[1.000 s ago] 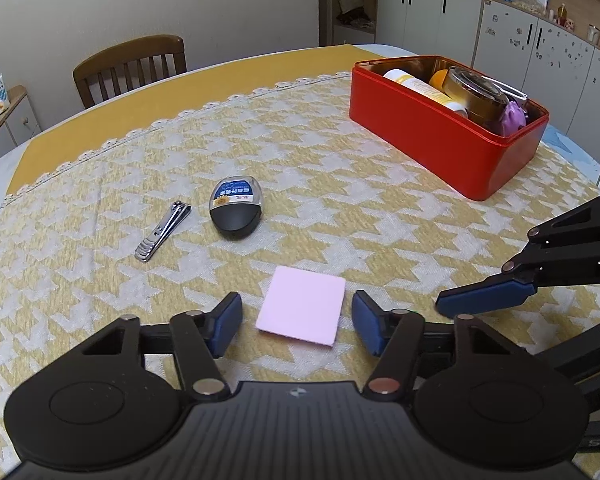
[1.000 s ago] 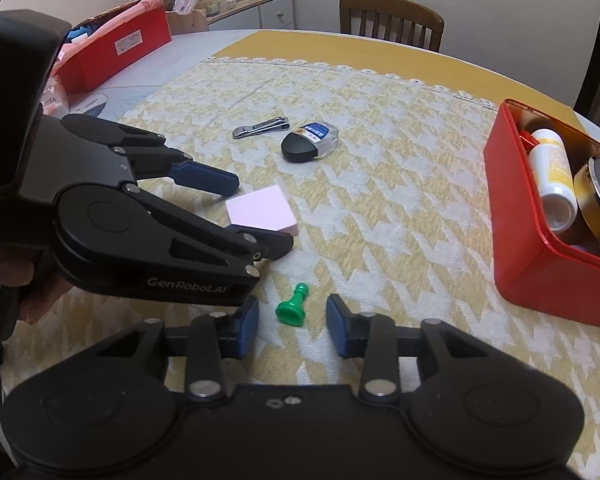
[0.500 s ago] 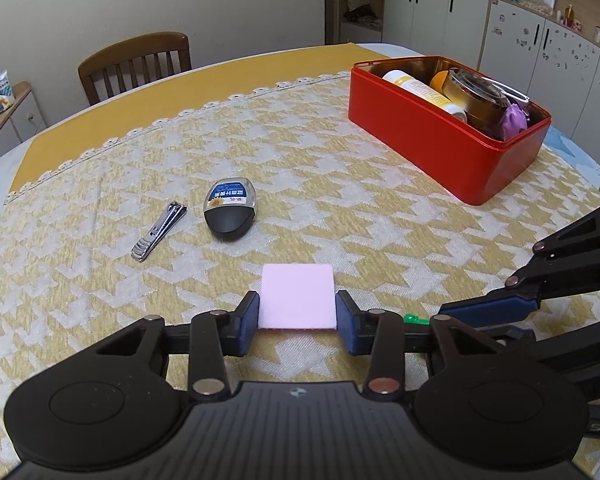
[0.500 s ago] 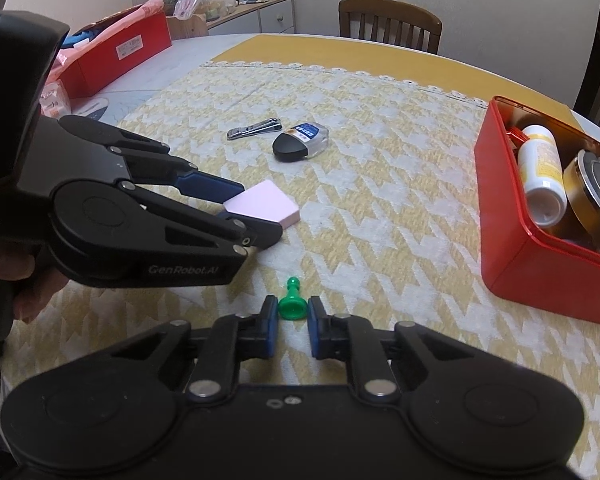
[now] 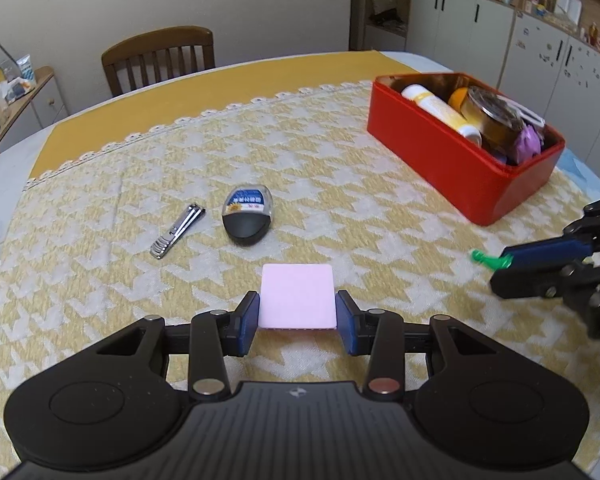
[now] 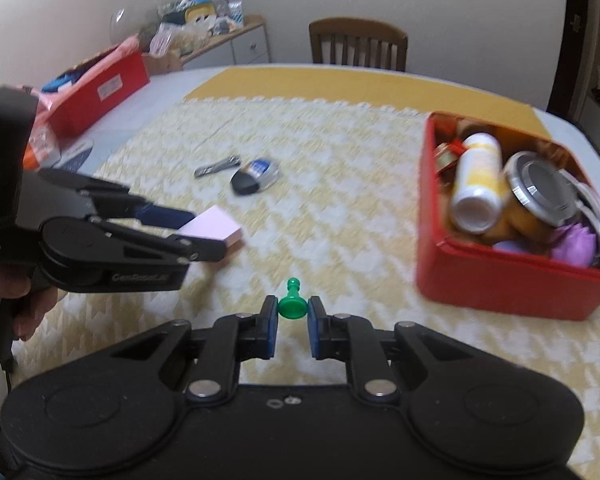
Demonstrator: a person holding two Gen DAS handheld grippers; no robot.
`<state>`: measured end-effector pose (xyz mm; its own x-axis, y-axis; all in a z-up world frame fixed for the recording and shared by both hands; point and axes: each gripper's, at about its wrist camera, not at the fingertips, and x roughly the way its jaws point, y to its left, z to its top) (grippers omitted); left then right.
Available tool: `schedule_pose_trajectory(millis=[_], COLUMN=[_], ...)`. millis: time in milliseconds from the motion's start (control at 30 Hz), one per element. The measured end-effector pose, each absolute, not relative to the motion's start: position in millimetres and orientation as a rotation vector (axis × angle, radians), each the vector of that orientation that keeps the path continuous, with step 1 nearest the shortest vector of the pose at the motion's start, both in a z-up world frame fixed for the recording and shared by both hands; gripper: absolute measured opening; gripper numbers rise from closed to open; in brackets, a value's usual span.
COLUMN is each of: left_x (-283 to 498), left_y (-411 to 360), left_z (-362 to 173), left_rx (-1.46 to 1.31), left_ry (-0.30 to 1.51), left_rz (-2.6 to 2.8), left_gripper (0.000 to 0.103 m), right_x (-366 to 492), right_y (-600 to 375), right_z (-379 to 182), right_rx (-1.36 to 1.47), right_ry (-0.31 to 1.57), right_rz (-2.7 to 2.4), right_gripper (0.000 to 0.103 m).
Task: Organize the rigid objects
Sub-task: 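Carry the sticky-note pad and green pawn over the red tin with both grippers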
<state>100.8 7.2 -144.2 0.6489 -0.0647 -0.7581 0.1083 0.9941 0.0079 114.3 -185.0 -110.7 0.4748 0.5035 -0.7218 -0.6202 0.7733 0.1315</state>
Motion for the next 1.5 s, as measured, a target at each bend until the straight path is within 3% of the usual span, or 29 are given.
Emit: schedule_pose_trajectory(millis=[733,1500], left_x=[143,237], left_y=[-55,-114], left_z=[-60,-57], left_rx=[-0.003,-0.043], left_ry=[0.739,0.776], left_rz=[-0.197,-0.233], left_gripper=[0.04,0.04], right_x=[156,199], right_y=[-252,-319], right_z=[-69,-82], right_rx=[-0.11,-0.068], right_ry=[0.694,0.739], right_rz=[0.615,0.535], right_gripper=[0.015,0.015])
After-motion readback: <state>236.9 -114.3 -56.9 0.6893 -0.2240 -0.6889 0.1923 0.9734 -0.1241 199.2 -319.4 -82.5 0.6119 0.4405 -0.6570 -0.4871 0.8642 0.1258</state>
